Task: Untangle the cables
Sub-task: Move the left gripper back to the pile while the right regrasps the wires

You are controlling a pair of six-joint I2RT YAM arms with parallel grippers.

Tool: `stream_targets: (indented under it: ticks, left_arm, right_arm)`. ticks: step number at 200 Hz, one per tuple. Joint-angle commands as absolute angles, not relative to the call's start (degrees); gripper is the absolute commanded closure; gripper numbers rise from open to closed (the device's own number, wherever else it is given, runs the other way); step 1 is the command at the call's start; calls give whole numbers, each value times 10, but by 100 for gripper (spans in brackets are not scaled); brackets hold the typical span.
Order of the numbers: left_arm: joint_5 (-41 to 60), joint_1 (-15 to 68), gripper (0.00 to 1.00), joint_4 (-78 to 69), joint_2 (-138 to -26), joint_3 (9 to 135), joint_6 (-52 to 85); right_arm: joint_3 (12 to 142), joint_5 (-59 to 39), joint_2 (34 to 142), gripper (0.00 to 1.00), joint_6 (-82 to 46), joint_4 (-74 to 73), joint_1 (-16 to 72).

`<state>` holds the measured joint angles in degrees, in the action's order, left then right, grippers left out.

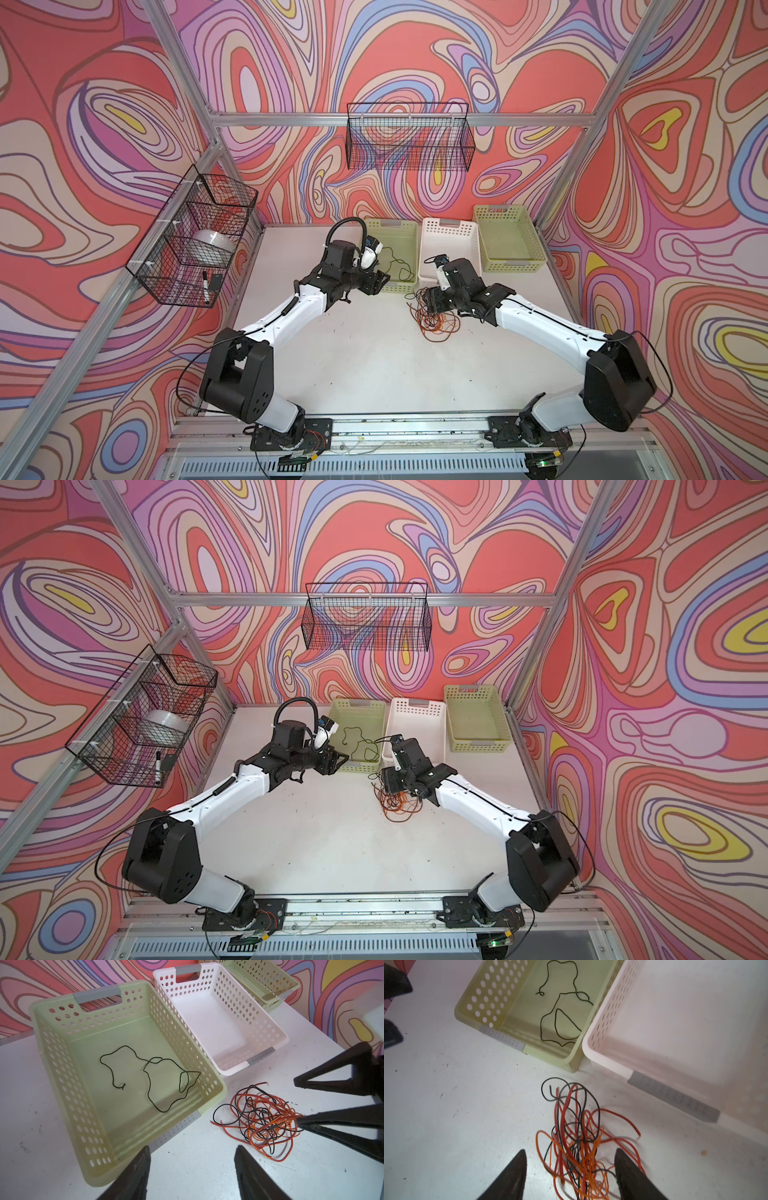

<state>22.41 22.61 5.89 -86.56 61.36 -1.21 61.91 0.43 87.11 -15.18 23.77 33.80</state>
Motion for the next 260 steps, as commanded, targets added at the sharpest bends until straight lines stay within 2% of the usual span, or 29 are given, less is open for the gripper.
stream_targets:
  ticks: [1,44,56,81,99,169,260]
  left_arm:
    - [213,237,34,37,-845,602,-6]
    - [215,251,38,12,-828,568,20]
    - [215,256,39,6,-829,562,28]
    - [225,267,41,-16,-838,553,51]
    - [238,274,42,-44,-852,545,76]
    - [290,307,46,-161,-915,526,153]
    - [296,328,56,-225,-968,538,199]
  right_arm:
    - [645,2,927,32,-151,264,340]
    - [615,-28,956,41,-151,219,340]
    - [597,-49,953,50,-142,197,340]
    - [561,-71,934,77,-134,154,340]
    - [538,-80,921,86,-127,134,340]
    - [483,-103,863,94,-120,76,340]
    - [480,-137,857,96,-106,53,340]
